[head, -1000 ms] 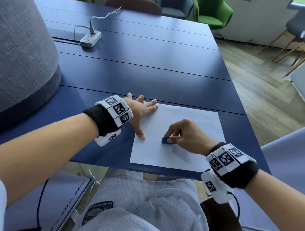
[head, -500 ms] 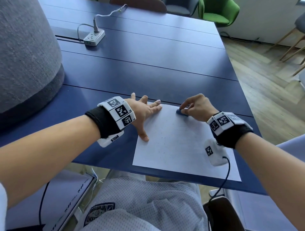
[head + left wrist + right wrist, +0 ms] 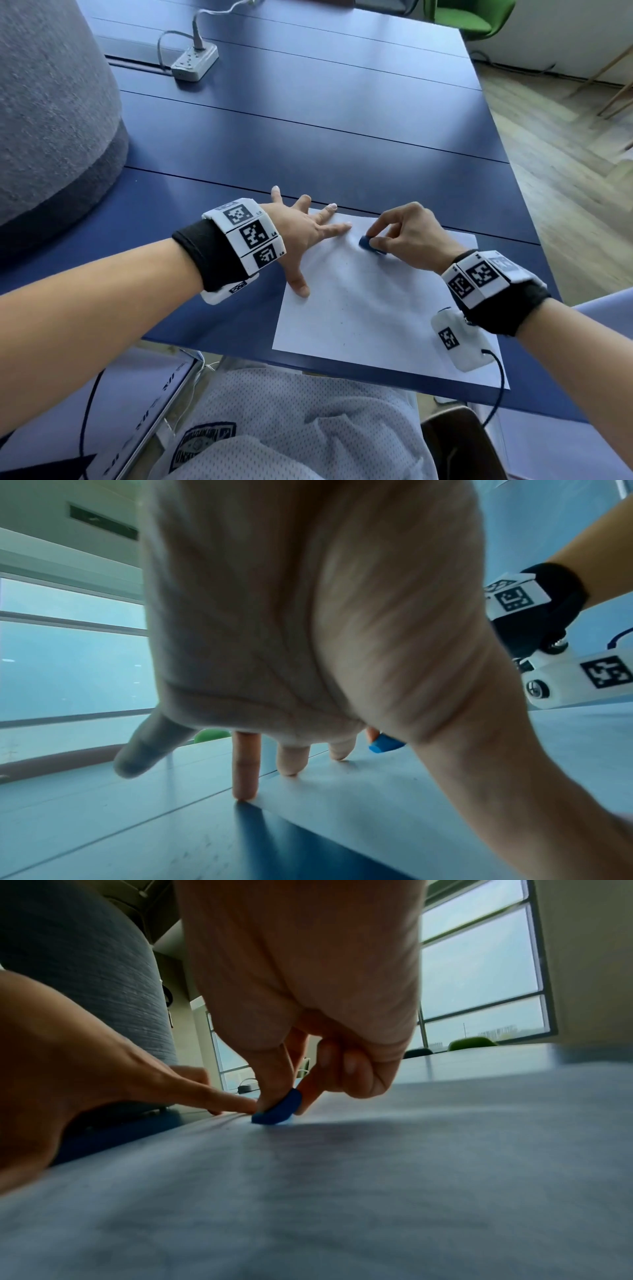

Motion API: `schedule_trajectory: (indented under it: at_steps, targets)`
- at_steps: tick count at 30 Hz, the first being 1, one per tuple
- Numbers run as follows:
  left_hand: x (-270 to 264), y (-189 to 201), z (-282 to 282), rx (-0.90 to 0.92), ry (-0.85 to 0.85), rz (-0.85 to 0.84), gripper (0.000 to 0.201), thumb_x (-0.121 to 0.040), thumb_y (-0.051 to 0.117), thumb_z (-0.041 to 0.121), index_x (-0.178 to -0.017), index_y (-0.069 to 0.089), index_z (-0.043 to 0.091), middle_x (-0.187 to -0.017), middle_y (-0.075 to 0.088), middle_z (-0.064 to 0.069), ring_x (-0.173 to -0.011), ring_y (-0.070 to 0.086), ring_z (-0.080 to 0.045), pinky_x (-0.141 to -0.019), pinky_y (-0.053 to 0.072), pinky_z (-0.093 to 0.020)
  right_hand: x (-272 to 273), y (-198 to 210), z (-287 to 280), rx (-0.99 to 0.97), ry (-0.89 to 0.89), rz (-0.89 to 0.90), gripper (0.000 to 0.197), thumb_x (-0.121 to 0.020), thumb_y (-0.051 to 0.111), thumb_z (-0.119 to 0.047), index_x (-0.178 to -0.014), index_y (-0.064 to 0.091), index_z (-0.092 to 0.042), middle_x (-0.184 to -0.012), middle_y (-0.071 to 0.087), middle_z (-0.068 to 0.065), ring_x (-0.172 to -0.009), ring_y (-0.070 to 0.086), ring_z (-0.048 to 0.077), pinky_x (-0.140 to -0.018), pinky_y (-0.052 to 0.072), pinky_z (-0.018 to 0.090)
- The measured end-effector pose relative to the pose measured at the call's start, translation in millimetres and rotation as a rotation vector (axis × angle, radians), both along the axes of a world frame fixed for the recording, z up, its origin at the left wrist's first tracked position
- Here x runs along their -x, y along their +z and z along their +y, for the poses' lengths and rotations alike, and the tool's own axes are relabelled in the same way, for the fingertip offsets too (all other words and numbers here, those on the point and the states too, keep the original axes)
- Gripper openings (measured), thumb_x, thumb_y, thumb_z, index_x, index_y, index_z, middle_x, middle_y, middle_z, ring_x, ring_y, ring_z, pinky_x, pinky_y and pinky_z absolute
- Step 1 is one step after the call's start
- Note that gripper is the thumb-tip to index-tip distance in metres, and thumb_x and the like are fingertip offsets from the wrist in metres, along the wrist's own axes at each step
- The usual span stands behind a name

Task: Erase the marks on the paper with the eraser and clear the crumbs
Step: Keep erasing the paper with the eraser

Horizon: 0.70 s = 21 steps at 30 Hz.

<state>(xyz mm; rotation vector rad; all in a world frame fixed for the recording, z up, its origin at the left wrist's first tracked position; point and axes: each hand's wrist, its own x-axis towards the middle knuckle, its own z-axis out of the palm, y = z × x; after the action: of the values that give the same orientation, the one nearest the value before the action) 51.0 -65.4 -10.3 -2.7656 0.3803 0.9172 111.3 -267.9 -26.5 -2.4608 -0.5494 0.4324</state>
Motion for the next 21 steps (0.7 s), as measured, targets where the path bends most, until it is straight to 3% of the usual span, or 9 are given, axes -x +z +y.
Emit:
schedule_trajectory:
  at_steps: [3,8,10,13,15,18,21]
  targets:
    - [-0.2,2.8,-8.2,-0.063,-0.035,-0.028,0.135,-0.058,0.077,0.072,-0.147,-0.022,0.048,-0.162,-0.018,-0.001,-0.145,0.003,-0.037,-0.098,-0.002,-0.081,-3.0,3.6,0.4,0.014,0.014,-0.005,0.004,-0.078,0.075,-0.025,-0.082,0.075,-0.023,-0.063,0.066,-0.002,-0.054,0.054,0.003,-0.051,0.039,0.015]
    - [-1.3,6.4,-24.9,-0.179,-0.072,-0.067,0.138,-0.057,0.077,0.072,-0.148,-0.023,0.045,-0.163,-0.011,-0.012,-0.145,0.008,-0.041,-0.1,0.001,-0.08,-13.4,2.6,-1.2,-0.004,-0.048,-0.028,0.005,-0.078,0.074,-0.024,-0.083,0.075,-0.023,-0.066,0.054,-0.012,-0.062,0.05,-0.001,-0.07,0.041,0.021]
    - [-2.2,6.9,-27.6,-0.187,-0.06,-0.064,0.14,-0.056,0.079,0.07,-0.148,-0.024,0.045,-0.163,-0.011,-0.013,-0.145,0.009,-0.042,-0.102,0.003,-0.079,-8.1,1.3,-1.1,-0.015,-0.051,-0.047,0.004,-0.078,0.074,-0.023,-0.081,0.075,-0.023,-0.067,0.059,-0.006,-0.058,0.05,0.0,-0.066,0.041,0.019]
    - [-2.6,6.9,-28.6,-0.206,-0.052,-0.064,0.141,-0.055,0.08,0.07,-0.148,-0.023,0.046,-0.162,-0.011,-0.014,-0.143,0.015,-0.045,-0.104,0.004,-0.077,10.2,-0.6,1.4,0.001,0.044,-0.022,0.004,-0.078,0.073,-0.02,-0.08,0.076,-0.023,-0.064,0.067,-0.002,-0.048,0.053,0.001,-0.05,0.041,0.012]
    - [-2.5,6.3,-28.3,-0.227,-0.064,-0.072,0.141,-0.055,0.079,0.072,-0.147,-0.024,0.045,-0.163,-0.01,-0.014,-0.142,0.017,-0.045,-0.105,0.004,-0.076,11.2,0.5,1.6,0.02,0.078,-0.021,0.005,-0.078,0.074,-0.02,-0.08,0.076,-0.023,-0.064,0.068,-0.003,-0.051,0.056,0.003,-0.052,0.043,0.014]
    - [-3.0,5.8,-28.0,-0.237,-0.087,-0.089,0.141,-0.054,0.077,0.074,-0.147,-0.025,0.045,-0.163,-0.009,-0.014,-0.142,0.019,-0.044,-0.107,0.003,-0.076,-8.3,3.4,-4.0,0.006,-0.044,-0.076,0.004,-0.077,0.075,-0.022,-0.08,0.077,-0.024,-0.065,0.062,-0.009,-0.06,0.056,0.005,-0.064,0.046,0.022]
    - [-2.2,6.1,-28.5,-0.249,-0.1,-0.097,0.14,-0.054,0.076,0.075,-0.147,-0.025,0.044,-0.163,-0.007,-0.014,-0.142,0.021,-0.043,-0.107,0.002,-0.075,-1.4,2.0,-6.4,-0.02,-0.021,-0.021,0.005,-0.077,0.074,-0.018,-0.079,0.076,-0.022,-0.063,0.066,-0.004,-0.054,0.055,0.003,-0.057,0.043,0.016]
